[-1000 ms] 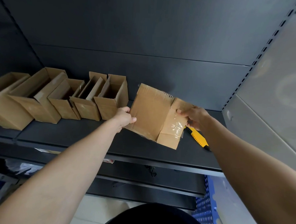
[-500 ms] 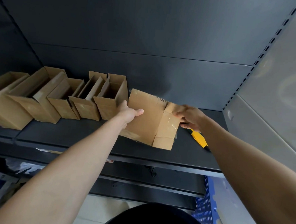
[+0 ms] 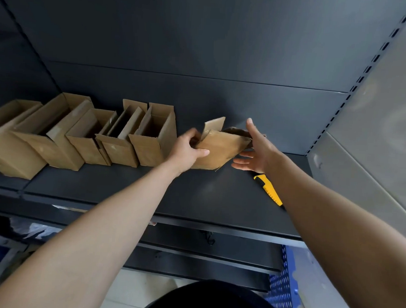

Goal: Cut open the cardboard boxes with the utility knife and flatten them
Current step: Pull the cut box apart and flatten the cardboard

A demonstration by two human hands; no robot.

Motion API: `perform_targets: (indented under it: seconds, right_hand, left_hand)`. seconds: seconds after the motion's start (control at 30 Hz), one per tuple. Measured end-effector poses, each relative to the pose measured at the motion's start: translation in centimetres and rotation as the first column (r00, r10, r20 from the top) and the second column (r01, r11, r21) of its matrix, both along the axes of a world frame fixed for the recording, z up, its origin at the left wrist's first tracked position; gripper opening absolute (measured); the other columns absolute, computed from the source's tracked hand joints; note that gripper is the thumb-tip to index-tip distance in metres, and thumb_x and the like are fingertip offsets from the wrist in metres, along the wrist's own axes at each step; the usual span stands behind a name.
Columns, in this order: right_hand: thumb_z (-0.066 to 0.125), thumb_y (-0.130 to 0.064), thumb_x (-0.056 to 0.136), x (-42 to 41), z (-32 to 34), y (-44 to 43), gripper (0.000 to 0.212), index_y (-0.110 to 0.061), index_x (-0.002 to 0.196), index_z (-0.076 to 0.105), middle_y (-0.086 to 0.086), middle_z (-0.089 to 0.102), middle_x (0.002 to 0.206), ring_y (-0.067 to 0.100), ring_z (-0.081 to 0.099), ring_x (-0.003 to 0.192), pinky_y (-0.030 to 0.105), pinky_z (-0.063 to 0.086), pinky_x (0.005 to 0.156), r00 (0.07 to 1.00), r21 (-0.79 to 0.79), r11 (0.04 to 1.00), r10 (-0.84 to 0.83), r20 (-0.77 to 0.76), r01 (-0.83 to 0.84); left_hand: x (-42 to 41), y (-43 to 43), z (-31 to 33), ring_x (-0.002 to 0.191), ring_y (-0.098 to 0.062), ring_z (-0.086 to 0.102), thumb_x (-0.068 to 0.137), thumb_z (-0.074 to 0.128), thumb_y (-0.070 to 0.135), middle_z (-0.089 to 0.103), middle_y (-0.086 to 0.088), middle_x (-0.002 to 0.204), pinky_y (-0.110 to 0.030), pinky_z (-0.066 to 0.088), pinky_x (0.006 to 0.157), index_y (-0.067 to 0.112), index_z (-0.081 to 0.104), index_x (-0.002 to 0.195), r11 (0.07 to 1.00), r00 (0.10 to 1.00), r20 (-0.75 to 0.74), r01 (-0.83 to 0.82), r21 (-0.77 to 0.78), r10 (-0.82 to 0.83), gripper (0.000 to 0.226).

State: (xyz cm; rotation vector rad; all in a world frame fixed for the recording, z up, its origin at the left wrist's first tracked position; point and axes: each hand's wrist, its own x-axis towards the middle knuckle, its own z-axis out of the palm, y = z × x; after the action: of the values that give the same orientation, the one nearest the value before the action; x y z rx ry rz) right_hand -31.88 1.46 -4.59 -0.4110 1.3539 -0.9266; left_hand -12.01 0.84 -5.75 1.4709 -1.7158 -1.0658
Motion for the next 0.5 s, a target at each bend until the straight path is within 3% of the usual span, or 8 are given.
perform_targets:
  seconds: [0.1, 0.2, 0.3, 0.37, 0.43, 0.5]
  right_hand:
    - [0.069, -0.034, 0.085, 0.4, 0.2, -0.1, 0.031, -0.012, 0.095, 0.049, 0.016, 0.052, 0.109, 0.035, 0.061, 0.096, 0.051, 0.053, 0.087, 0.991, 0.01, 0.992, -0.124, 0.058, 0.123]
    - [0.054, -0.007, 0.087, 0.1, -0.5, -0.3, 0.006, -0.006, 0.09, 0.05, 0.017, 0.058, 0.099, 0.031, 0.065, 0.094, 0.046, 0.058, 0.074, 0.965, 0.021, 0.976, -0.219, 0.144, 0.218]
    - [0.045, 0.005, 0.084, -0.7, -1.3, -0.2, 0.023, -0.002, 0.105, 0.053, 0.017, 0.063, 0.099, 0.03, 0.067, 0.087, 0.04, 0.06, 0.063, 0.957, 0.012, 0.97, -0.24, 0.161, 0.241]
    - [0.046, 0.008, 0.084, -1.1, -1.6, 0.0, 0.033, -0.005, 0.114, 0.054, 0.015, 0.064, 0.104, 0.028, 0.068, 0.088, 0.039, 0.061, 0.06, 0.965, -0.018, 0.973, -0.227, 0.132, 0.231]
    - [0.048, 0.007, 0.086, -1.3, -1.8, 0.1, 0.029, -0.007, 0.111, 0.055, 0.011, 0.064, 0.102, 0.024, 0.068, 0.085, 0.034, 0.06, 0.059, 0.977, -0.056, 0.98, -0.186, 0.105, 0.193]
    - [0.049, 0.007, 0.088, -1.2, -1.8, 0.4, 0.025, -0.009, 0.105, 0.057, 0.007, 0.065, 0.099, 0.021, 0.067, 0.083, 0.033, 0.06, 0.064, 0.993, -0.102, 0.99, -0.094, 0.07, 0.101]
  left_hand:
    - [-0.2, 0.3, 0.0, 0.093, -0.012, 0.056, 0.083, 0.07, 0.008, 0.062, 0.003, 0.097, -0.018, 0.044, 0.076, 0.014, 0.055, 0.095, 0.996, 0.998, 0.013, 0.059, -0.073, -0.058, 0.02]
    - [-0.1, 0.5, -0.4, 0.099, -0.007, 0.055, 0.08, 0.071, 0.001, 0.061, 0.008, 0.1, -0.02, 0.038, 0.089, 0.017, 0.062, 0.096, 0.985, 0.988, -0.007, 0.156, -0.072, -0.157, 0.024]
    - [0.4, 0.4, -1.1, 0.122, -0.006, 0.038, 0.078, 0.06, -0.006, 0.042, 0.01, 0.131, -0.022, 0.027, 0.099, 0.027, 0.066, 0.107, 0.982, 0.984, 0.021, 0.173, 0.076, -0.175, 0.045]
    - [0.9, 0.3, -1.4, 0.128, -0.007, 0.03, 0.078, 0.051, -0.006, 0.034, 0.011, 0.138, -0.026, 0.027, 0.1, 0.031, 0.063, 0.116, 0.98, 0.997, -0.029, 0.079, 0.183, -0.075, 0.055]
    - [1.3, 0.0, -1.6, 0.134, -0.018, 0.033, 0.086, 0.052, 0.002, 0.038, 0.002, 0.143, -0.029, 0.031, 0.1, 0.027, 0.051, 0.133, 0.964, 0.989, -0.123, -0.053, 0.26, 0.088, 0.054]
    - [1.6, -0.2, -1.8, 0.138, -0.027, 0.032, 0.094, 0.057, 0.022, 0.033, -0.005, 0.151, -0.042, 0.032, 0.107, 0.021, 0.029, 0.148, 0.9, 0.963, -0.174, -0.114, 0.42, 0.204, 0.062]
